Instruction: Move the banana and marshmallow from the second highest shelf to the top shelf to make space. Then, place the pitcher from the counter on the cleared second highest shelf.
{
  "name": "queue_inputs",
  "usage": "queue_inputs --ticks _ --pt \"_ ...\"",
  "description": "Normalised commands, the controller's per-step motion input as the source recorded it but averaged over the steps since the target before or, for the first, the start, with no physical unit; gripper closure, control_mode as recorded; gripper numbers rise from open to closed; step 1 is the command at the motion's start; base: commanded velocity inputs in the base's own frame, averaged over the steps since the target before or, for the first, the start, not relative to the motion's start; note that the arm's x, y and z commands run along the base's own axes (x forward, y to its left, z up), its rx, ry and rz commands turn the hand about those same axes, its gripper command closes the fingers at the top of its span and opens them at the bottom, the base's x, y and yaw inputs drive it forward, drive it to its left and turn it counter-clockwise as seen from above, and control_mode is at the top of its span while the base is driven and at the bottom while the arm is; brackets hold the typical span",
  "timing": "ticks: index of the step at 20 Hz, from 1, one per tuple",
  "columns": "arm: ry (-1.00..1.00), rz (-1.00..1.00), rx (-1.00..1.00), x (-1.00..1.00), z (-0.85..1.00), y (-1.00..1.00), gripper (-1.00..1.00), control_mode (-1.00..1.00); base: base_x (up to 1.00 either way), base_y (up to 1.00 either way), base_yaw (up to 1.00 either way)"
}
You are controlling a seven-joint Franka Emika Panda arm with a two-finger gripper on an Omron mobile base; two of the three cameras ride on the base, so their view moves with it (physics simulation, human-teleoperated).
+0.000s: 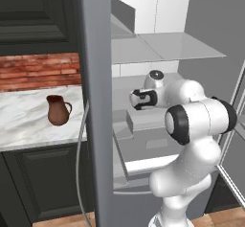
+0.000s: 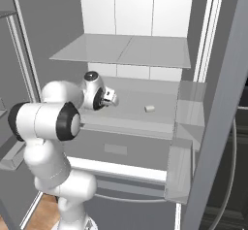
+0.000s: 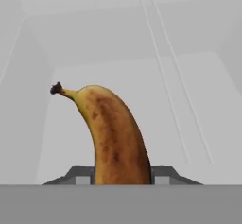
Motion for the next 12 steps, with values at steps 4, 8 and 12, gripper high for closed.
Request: queue_inputs --ticks 4,8,12 --pt "0.0 0.0 0.0 -1.0 0.5 -0.18 1.0 -1.0 0.0 0.0 0.0" --pt "-0.04 0.0 0.0 -0.99 0.8 -0.29 1.0 -1.0 0.0 0.0 0.0" --pt "-0.15 0.0 0.0 -0.81 0.98 -0.23 1.0 -1.0 0.0 0.0 0.0"
